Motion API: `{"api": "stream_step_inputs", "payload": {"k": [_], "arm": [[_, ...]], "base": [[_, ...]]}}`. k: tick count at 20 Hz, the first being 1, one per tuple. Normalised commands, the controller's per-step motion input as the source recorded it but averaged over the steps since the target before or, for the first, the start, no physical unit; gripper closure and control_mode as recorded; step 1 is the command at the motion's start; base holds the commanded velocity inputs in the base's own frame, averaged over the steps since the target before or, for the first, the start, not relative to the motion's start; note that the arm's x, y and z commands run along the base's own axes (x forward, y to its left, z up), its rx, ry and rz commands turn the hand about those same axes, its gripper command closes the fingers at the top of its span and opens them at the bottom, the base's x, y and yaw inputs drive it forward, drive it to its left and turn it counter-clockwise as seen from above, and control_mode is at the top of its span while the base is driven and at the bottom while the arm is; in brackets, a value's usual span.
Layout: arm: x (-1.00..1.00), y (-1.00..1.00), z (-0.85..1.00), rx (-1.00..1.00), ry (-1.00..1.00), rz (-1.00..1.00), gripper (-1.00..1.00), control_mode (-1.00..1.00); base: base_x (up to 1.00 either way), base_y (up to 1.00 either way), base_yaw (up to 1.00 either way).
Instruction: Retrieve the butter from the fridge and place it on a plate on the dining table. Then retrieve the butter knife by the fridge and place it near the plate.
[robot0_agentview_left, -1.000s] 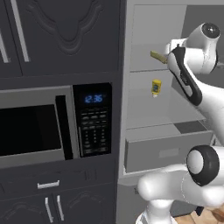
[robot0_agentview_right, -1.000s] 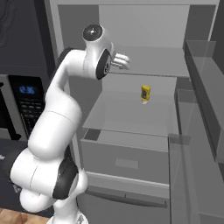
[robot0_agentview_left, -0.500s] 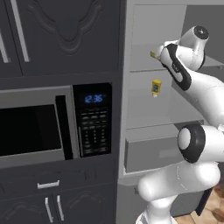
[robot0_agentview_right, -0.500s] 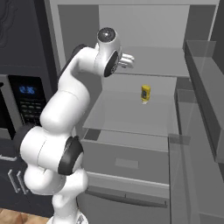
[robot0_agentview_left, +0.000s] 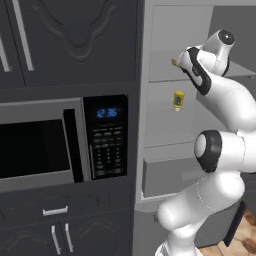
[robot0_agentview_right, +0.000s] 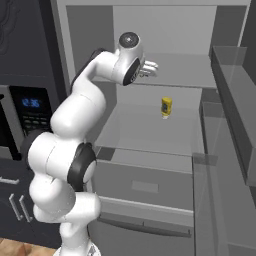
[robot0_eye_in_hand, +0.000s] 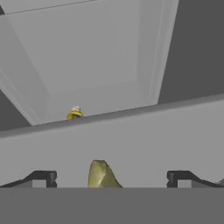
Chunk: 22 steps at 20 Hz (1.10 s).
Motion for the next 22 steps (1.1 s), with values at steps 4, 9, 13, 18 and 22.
{"api": "stream_step_inputs", "payload": {"k": [4,9,13,18,22], "arm": [[0.4,0.0,-0.19,-0.02,0.0,0.0,-1.0,-1.0],[0.37,-0.09,-0.07,0.0,0.0,0.0,-1.0,-1.0],[0.38,-0.11,-0.02,0.0,0.0,0.0,-1.0,-1.0],[0.38,-0.02,-0.13,0.0,0.0,0.0,-1.0,-1.0],[0.28,0.0,-0.19,-0.01,0.0,0.0,1.0,-1.0]], "base": [[0.0,0.0,0.0],[0.0,0.0,0.0],[0.0,0.0,0.0],[0.0,0.0,0.0],[0.0,0.0,0.0]]}}
